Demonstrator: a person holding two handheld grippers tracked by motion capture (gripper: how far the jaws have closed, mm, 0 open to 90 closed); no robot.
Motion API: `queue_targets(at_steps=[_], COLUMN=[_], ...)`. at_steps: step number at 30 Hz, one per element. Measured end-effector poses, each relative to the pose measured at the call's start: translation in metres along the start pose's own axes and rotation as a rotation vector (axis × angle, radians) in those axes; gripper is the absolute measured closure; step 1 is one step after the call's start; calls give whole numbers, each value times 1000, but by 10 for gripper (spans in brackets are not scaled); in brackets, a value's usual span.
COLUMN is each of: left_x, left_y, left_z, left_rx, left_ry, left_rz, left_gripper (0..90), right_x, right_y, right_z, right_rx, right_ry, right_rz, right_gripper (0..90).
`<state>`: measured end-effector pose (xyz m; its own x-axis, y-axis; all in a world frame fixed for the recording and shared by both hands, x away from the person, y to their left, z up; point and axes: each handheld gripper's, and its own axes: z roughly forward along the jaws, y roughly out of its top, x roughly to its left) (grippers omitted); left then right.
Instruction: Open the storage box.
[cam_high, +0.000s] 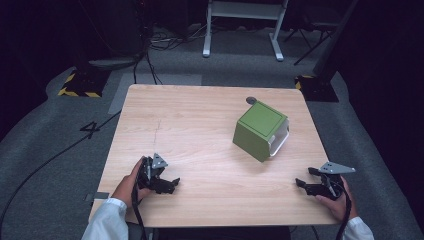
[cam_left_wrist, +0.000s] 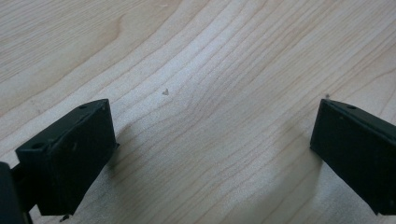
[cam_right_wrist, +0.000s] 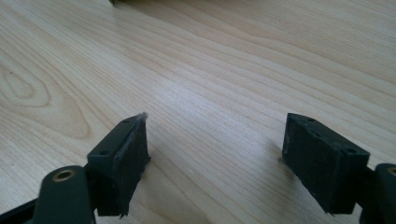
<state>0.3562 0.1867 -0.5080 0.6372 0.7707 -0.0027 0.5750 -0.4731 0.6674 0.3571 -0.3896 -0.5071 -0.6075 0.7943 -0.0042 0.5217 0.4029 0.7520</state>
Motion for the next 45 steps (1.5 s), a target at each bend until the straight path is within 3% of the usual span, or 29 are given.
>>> queue_targets(at_steps=[5, 8, 15, 29, 33, 39, 45], left_x=[-1, 0, 4, 4, 4, 4, 4], left_y=[-1, -3, -3, -4, -4, -4, -4], left_z=[0, -2, -3, -3, -3, -3, -3], left_rx=[-2, -3, 1, -1, -1, -2, -2], left_ry=[-2, -33, -77, -75, -75, -75, -75], left_rz=[-6, 30, 74, 77, 77, 74, 74], left_gripper=[3, 3, 2, 5, 5, 5, 6], right_x=[0, 0, 0, -1, -8, -13, -15], right_y=[0, 1, 1, 6, 18, 41, 65], right_z=[0, 1, 1, 2, -5, -14, -5], right_rx=[0, 0, 1, -4, -39, -73, -86], right_ry=[0, -1, -6, -43, -85, -130, -139], right_rz=[1, 2, 2, -6, 17, -1, -4], right_gripper=[225, 225, 222, 221, 222, 222, 224])
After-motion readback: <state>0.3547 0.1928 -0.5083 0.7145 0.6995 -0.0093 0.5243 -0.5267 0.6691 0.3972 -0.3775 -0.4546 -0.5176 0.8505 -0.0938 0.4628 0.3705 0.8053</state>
